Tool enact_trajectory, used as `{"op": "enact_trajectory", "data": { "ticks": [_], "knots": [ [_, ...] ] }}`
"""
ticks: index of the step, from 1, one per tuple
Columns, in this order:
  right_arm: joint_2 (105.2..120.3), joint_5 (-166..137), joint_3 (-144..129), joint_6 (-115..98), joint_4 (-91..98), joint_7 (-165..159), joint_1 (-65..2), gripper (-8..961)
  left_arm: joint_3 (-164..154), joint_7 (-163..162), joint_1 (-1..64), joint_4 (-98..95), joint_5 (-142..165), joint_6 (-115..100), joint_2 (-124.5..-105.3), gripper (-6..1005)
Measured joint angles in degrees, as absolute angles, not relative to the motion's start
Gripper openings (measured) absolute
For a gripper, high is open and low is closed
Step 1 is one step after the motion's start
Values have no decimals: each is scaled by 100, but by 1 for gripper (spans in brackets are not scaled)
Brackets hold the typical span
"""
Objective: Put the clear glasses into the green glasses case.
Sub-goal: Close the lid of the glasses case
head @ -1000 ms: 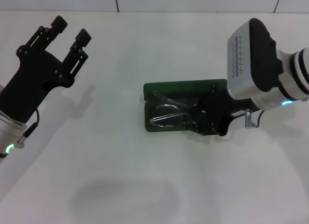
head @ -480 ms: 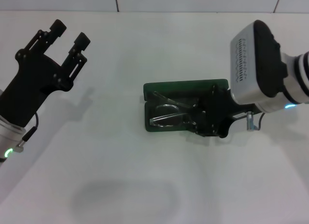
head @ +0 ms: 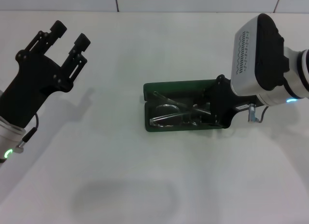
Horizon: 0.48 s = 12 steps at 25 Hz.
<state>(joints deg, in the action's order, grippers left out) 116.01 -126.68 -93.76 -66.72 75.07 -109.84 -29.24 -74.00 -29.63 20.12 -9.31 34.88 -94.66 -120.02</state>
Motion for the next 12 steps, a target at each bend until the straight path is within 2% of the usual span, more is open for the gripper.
{"op": "enact_trajectory", "data": {
  "ticks": [12],
  "knots": [
    [11607, -12670, -9485, -6698, 7235, -11010, -3135, 351, -7409, -2962, 2033, -932, 3490, -9466, -11989, 569]
  ]
}}
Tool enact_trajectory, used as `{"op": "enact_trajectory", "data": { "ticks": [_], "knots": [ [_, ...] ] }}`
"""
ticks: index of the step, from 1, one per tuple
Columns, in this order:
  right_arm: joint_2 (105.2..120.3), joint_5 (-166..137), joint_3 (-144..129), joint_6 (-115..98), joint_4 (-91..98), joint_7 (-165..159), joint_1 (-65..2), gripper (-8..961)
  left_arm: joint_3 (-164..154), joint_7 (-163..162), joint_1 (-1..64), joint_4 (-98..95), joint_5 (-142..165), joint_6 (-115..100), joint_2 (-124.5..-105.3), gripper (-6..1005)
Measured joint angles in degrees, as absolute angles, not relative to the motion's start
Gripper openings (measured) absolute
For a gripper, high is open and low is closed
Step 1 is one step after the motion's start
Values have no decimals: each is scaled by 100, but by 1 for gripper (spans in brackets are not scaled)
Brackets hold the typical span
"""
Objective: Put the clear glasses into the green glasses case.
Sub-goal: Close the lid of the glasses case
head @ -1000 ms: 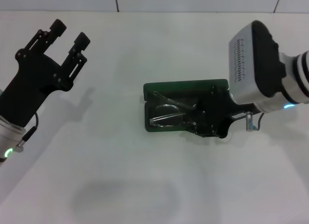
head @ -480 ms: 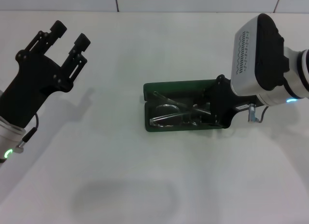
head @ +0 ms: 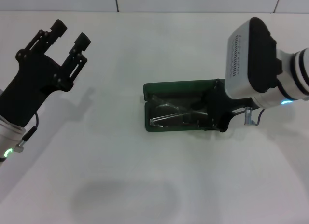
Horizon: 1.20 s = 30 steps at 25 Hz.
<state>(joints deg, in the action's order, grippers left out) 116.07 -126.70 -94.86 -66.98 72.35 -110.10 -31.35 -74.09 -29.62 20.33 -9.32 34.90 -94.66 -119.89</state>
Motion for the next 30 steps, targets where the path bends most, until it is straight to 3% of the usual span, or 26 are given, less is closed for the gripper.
{"op": "enact_trajectory", "data": {
  "ticks": [8, 30],
  "knots": [
    [11619, -12597, -9599, -6638, 6692, -11013, -3508, 351, -7409, -2962, 2060, -932, 3490, -9448, -11988, 569],
    [11592, -12647, -9689, -6718, 7312, -11015, -3195, 351, -7399, -2962, 2056, -932, 3489, -9411, -11988, 569]
  ]
}}
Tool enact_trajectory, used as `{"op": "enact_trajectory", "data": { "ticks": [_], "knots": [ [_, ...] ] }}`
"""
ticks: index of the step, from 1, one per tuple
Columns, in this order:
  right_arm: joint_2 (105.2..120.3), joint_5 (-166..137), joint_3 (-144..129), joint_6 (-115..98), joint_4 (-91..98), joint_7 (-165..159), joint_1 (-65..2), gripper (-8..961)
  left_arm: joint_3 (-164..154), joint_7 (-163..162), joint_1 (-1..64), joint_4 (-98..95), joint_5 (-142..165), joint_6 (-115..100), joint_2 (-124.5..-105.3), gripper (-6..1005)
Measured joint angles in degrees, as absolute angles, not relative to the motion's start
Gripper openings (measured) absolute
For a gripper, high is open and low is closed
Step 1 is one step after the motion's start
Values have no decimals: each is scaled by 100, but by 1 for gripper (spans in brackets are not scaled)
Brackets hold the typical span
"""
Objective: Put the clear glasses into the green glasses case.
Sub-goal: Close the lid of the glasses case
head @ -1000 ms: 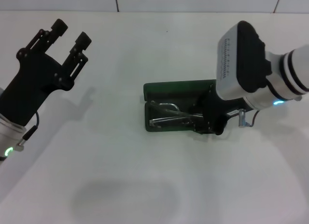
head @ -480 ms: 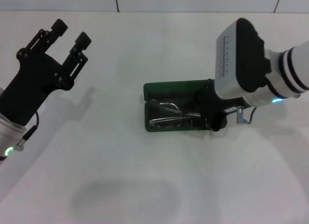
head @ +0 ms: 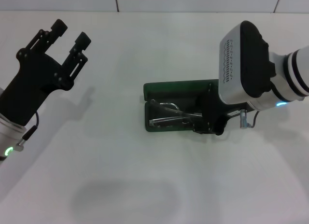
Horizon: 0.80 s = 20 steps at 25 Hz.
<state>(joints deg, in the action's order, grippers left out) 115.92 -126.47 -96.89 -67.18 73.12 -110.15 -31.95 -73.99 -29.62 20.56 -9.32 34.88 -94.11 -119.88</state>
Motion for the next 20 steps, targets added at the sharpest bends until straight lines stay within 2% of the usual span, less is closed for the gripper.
{"op": "enact_trajectory", "data": {
  "ticks": [10, 20],
  "knots": [
    [11610, -12648, -9787, -6703, 6908, -11014, -3421, 351, -7401, -2962, 2064, -932, 3489, -9423, -11994, 569],
    [11596, -12607, -9786, -6723, 7227, -11013, -3292, 351, -7401, -2962, 2028, -932, 3489, -9436, -11997, 570]
  ]
}}
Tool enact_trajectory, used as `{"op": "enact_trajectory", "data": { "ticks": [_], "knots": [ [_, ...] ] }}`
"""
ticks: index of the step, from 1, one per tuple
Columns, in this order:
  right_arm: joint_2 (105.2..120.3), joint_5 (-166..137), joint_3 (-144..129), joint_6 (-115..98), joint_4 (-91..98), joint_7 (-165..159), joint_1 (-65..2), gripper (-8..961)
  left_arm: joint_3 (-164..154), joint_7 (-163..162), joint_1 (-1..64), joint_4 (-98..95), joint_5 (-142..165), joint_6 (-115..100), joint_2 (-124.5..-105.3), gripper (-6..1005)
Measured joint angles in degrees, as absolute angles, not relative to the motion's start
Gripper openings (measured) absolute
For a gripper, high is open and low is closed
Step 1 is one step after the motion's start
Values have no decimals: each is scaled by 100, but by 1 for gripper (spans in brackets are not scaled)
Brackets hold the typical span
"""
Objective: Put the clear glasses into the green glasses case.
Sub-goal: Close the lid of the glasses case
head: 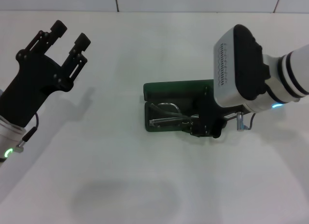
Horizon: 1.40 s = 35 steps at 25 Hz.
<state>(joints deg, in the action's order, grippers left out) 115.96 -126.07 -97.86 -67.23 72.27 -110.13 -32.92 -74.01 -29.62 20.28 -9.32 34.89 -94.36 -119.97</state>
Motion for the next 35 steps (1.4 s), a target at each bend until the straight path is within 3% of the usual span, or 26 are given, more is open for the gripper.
{"op": "enact_trajectory", "data": {
  "ticks": [21, 35],
  "knots": [
    [11607, -12606, -9893, -6565, 6917, -10974, -3399, 351, -7408, -2962, 2024, -932, 3489, -9458, -12004, 570],
    [11571, -11189, -8349, -7495, 8246, -9976, -2224, 352, -7410, -2962, 1959, -932, 3489, -9443, -11990, 570]
  ]
}}
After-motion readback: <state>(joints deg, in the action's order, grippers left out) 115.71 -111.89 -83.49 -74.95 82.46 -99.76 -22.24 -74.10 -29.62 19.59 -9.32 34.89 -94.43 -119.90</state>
